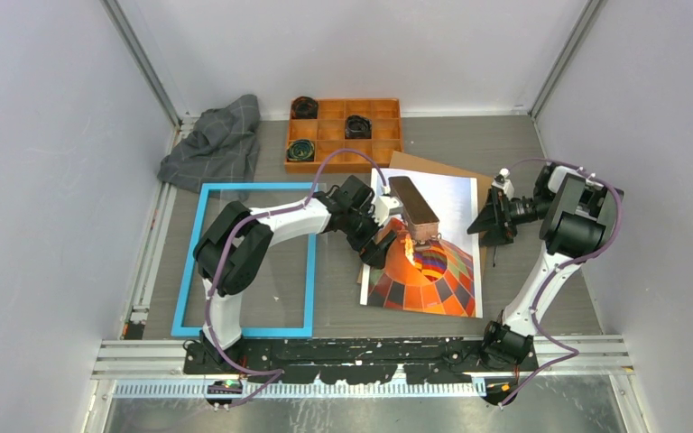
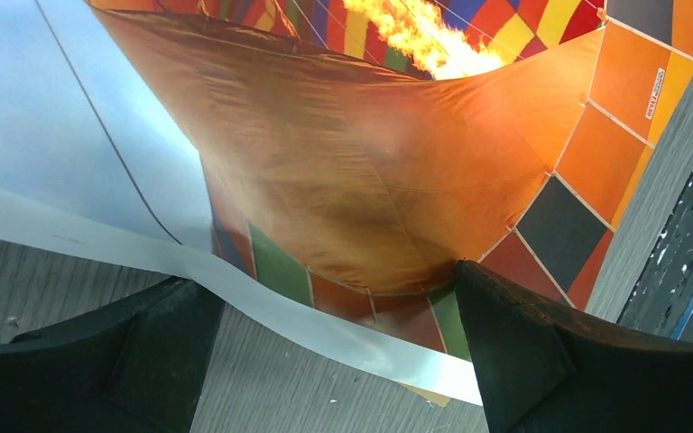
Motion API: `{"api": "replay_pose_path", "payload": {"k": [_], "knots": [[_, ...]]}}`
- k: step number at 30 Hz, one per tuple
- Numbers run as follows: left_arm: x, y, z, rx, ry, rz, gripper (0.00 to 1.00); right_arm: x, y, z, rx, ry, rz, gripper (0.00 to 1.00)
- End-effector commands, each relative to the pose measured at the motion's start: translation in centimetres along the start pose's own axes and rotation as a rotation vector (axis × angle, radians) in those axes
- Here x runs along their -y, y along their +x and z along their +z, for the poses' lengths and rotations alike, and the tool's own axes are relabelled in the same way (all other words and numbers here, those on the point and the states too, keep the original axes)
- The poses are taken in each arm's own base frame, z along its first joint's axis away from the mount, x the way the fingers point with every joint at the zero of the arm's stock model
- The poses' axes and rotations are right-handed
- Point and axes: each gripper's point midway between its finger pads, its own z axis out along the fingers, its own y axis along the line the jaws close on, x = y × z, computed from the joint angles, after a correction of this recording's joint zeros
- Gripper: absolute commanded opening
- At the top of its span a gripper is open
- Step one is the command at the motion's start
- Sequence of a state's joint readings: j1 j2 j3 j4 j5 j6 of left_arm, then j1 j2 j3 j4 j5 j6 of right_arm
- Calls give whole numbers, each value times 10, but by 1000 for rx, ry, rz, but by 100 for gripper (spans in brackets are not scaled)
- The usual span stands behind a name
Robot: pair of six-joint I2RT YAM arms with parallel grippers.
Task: Take the photo out of the frame
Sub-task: Move the photo to the photo frame.
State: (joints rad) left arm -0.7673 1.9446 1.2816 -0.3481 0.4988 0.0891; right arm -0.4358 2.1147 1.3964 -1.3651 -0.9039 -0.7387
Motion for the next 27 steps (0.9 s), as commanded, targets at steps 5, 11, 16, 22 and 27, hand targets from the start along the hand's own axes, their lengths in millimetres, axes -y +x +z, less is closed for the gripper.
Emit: {"api": "replay_pose_path", "payload": {"k": [5, 11, 16, 22, 27], "knots": [[1, 40, 21, -116, 35, -63, 100, -13, -11, 0, 51, -59, -59, 94], [0, 40, 20, -119, 25, -61, 100, -3, -19, 2, 50, -54, -11, 94], [-8, 39, 16, -122, -19, -61, 100, 20, -21, -3, 93, 27, 41, 95], [-11, 27, 5, -59, -23, -97, 100, 22, -19, -4, 89, -23, 82, 96], [-16, 9, -15, 53, 39, -171, 100, 25, -19, -3, 88, -18, 91, 95]]}}
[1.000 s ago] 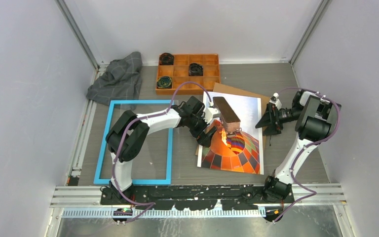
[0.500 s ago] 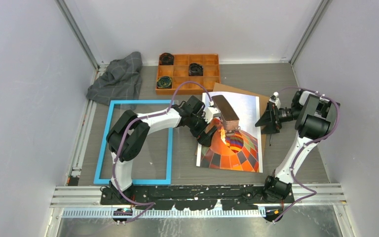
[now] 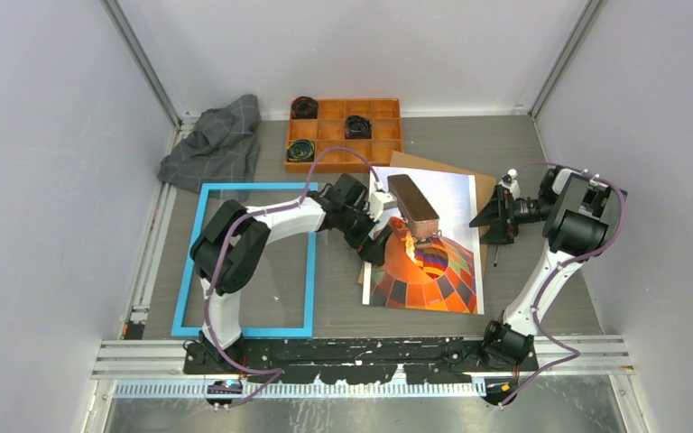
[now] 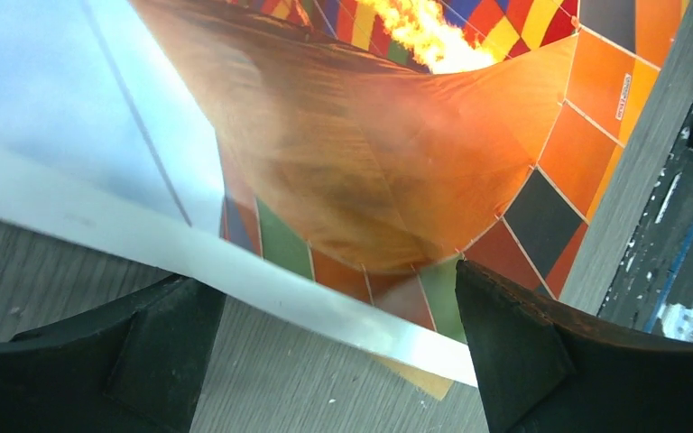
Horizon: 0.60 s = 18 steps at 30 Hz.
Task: Take the photo out of the frame
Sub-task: Move the photo to the photo frame.
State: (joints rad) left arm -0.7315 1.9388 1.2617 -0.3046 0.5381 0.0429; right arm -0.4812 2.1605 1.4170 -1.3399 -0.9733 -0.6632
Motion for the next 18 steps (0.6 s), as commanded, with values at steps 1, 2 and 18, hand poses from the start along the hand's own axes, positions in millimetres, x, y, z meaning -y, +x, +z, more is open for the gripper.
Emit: {"api": "replay_pose_path", "payload": {"k": [1, 2, 18], "knots": [[-9, 7, -16, 37, 40, -129, 100, 18, -7, 2, 6, 34, -7, 95], [-9, 3, -20, 61, 60, -137, 100, 18, -7, 2, 5, 33, -3, 95], [-29, -29, -24, 214, 216, -336, 100, 14, -4, 8, -20, 23, -1, 95]]}}
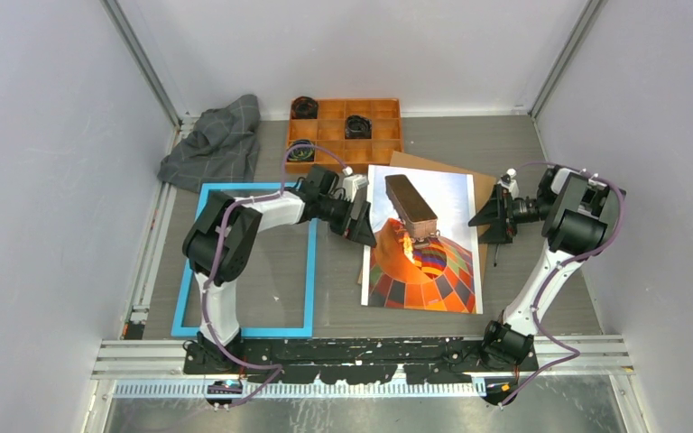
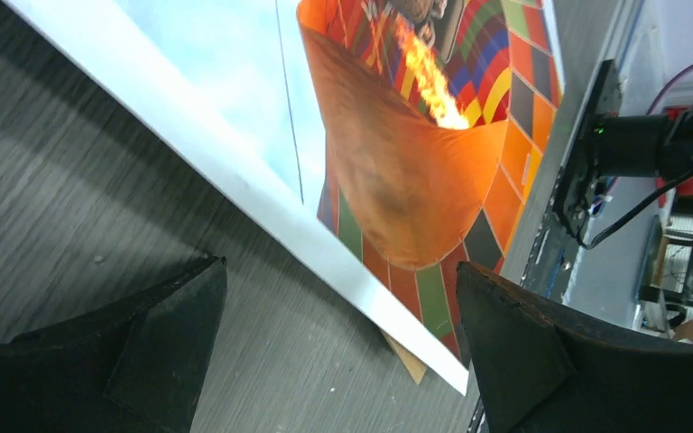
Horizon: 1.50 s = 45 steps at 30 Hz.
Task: Take the photo out of the frame
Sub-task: Move the photo to the photo frame.
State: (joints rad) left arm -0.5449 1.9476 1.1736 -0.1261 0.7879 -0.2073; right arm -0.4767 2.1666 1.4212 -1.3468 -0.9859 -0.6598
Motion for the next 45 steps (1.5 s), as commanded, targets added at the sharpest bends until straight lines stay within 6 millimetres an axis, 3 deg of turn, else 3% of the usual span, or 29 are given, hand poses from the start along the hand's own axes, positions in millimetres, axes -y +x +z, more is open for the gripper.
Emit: {"api": "replay_pose_path", "payload": {"k": [1, 10, 16, 26, 31, 39, 45], "knots": [[6, -24, 5, 62, 83, -22, 99, 15, -3, 6, -22, 32, -12, 95], [12, -53, -1, 136, 121, -33, 88, 10, -5, 8, -27, 21, -23, 95], [32, -70, -14, 179, 169, -14, 83, 4, -5, 13, -38, 16, -39, 95], [51, -84, -30, 219, 184, 13, 81, 2, -5, 14, -40, 15, -45, 95], [49, -86, -35, 223, 133, 30, 80, 2, -5, 14, -39, 16, -49, 95], [48, -84, -23, 218, 203, -34, 76, 2, -4, 14, -43, 17, -51, 95], [34, -79, -11, 202, 178, -79, 64, 0, -4, 15, -45, 18, -58, 95]]}}
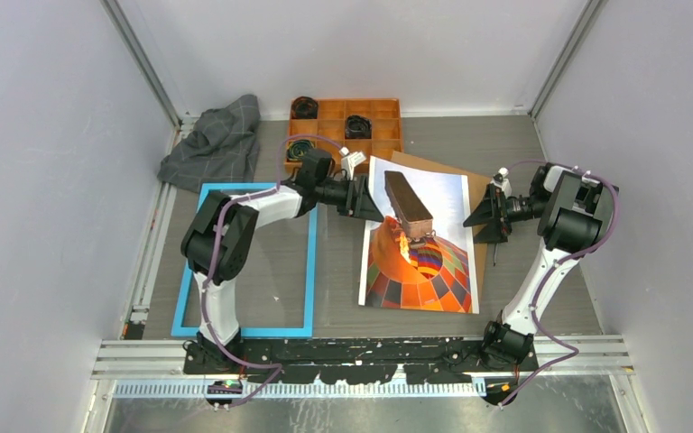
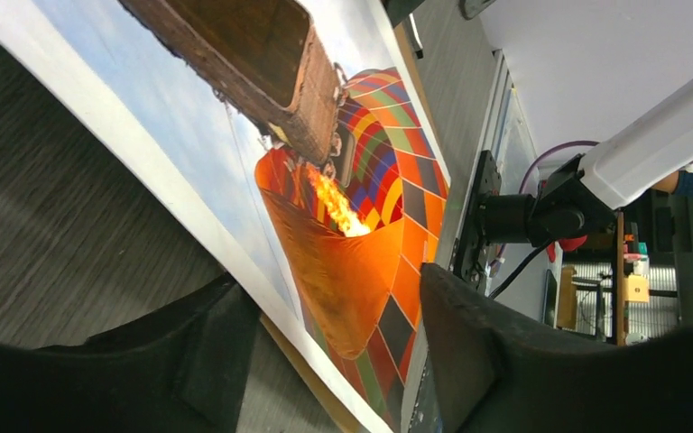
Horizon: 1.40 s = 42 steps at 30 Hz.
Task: Take the photo out of the frame
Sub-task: Move the photo to the photo frame.
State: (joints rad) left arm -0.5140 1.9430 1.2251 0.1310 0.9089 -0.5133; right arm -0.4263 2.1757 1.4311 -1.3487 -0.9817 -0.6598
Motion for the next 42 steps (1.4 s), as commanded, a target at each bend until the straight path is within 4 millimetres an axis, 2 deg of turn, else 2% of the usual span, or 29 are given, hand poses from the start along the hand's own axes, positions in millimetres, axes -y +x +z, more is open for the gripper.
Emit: {"api": "replay_pose_path", "payload": {"k": [1, 7, 8, 9, 12, 17, 21, 26, 31, 37, 42], "knots": [[-2, -10, 6, 20, 14, 0, 60, 5, -5, 2, 2, 17, -35, 95], [-13, -11, 6, 12, -43, -25, 17, 3, -5, 1, -1, 22, -42, 95], [-14, -11, 5, 9, -57, -32, 4, 3, -5, 1, 0, 23, -44, 95], [-13, -12, 3, 8, -64, -35, 1, 2, -5, 0, 1, 30, -45, 95], [-6, -16, -7, 12, -79, -50, 0, 7, -11, -3, 22, 88, -23, 100], [6, -17, -33, 5, -99, -143, 0, 15, -23, -17, 96, 255, -31, 100], [13, -16, -52, -7, -68, -248, 0, 11, -30, -29, 142, 327, -66, 100], [20, -4, -70, -25, -74, -271, 0, 13, -32, -35, 168, 395, -80, 100], [17, 12, -99, -52, -97, -311, 0, 2, -31, -40, 183, 423, -117, 100], [5, 23, -141, -41, -148, -295, 0, -20, -30, -45, 200, 470, -202, 100], [-8, 31, -162, -2, -173, -288, 0, -42, -28, -45, 205, 500, -265, 100]]}}
